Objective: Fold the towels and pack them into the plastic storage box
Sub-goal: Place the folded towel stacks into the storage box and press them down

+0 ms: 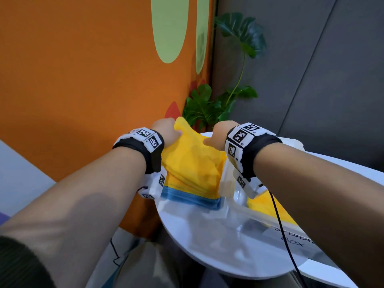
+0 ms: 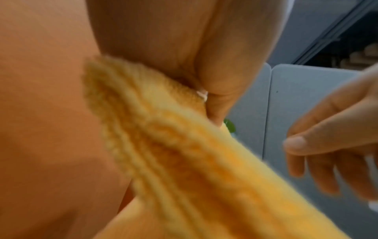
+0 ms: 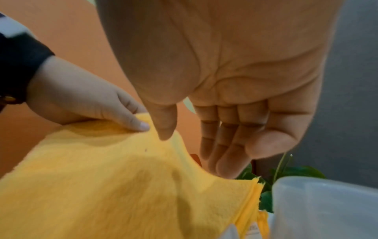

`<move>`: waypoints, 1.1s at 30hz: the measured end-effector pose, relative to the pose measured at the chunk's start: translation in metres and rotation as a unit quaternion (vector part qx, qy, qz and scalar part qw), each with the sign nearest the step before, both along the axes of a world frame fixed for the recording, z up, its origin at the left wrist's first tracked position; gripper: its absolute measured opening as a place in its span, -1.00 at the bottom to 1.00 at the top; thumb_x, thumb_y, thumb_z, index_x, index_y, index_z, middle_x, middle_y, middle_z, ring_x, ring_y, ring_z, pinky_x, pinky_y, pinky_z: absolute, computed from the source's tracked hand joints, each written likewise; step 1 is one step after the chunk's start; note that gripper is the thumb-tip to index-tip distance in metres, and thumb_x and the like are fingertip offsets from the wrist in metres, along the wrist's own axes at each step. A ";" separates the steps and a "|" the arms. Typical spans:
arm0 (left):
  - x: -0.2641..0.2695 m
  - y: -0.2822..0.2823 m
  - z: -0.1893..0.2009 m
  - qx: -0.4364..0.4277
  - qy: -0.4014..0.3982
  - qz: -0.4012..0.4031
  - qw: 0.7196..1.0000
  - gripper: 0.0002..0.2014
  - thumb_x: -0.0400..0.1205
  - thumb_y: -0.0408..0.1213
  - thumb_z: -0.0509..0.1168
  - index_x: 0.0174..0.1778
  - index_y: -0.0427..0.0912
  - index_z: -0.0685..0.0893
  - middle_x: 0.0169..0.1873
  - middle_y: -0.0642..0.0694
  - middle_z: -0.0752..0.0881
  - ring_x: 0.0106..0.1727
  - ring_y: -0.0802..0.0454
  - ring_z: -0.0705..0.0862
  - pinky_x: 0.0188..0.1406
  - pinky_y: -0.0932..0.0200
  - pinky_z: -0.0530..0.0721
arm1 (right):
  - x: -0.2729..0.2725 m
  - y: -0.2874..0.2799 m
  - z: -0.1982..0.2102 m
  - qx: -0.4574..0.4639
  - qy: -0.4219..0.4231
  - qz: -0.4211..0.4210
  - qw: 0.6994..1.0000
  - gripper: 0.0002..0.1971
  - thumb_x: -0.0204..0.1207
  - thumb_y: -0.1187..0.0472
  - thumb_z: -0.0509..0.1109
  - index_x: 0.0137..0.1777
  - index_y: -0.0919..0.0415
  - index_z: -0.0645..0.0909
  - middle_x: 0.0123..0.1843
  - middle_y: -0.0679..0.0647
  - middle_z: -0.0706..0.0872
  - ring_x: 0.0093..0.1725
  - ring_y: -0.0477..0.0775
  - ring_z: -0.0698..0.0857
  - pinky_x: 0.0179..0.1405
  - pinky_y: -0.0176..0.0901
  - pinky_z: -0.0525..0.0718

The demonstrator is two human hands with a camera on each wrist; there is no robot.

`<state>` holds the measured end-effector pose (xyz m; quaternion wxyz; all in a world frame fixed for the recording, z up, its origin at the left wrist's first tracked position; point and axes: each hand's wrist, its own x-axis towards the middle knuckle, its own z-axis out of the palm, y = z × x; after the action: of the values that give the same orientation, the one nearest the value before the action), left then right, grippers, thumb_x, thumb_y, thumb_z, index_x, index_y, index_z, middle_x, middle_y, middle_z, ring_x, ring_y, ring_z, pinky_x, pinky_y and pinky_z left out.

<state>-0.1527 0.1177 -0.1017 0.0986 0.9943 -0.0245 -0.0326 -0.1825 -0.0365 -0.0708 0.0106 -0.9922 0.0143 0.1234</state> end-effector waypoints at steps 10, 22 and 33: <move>-0.005 0.006 0.093 -0.417 -0.084 -0.135 0.895 -0.67 0.70 -0.05 0.20 0.37 0.03 0.42 0.29 -0.11 0.64 0.29 -0.13 0.63 0.32 -0.26 0.57 | 0.017 -0.008 0.003 0.328 0.001 -0.143 0.934 -0.16 0.64 -0.32 -0.22 0.37 0.43 0.49 0.27 0.31 0.65 0.30 0.30 0.62 0.40 0.16 0.49; -0.023 -0.013 0.110 -0.595 0.014 -0.192 0.781 -0.39 0.59 -0.15 0.23 0.59 -0.08 0.28 0.37 -0.16 0.60 0.34 -0.14 0.64 0.26 -0.15 0.65 | 0.045 -0.032 0.011 0.576 0.040 -0.228 0.784 -0.03 0.37 -0.58 -0.02 0.40 0.28 0.44 0.29 0.25 0.65 0.24 0.33 0.64 0.12 0.18 0.63; -0.019 -0.043 0.078 -0.440 -0.019 -0.064 0.896 -0.59 0.63 -0.27 0.32 0.40 -0.17 0.47 0.22 -0.28 0.69 0.20 -0.27 0.71 0.19 -0.26 0.70 | 0.018 -0.128 0.011 0.516 -0.122 -0.216 0.820 -0.58 0.17 -0.19 0.40 -0.05 0.04 0.64 0.22 0.17 0.72 0.18 0.23 0.72 0.19 0.17 0.70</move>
<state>-0.1719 0.0745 -0.0238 0.5232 0.8461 -0.1019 -0.0064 -0.1645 -0.1647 -0.0599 0.5492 -0.8198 0.1615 -0.0145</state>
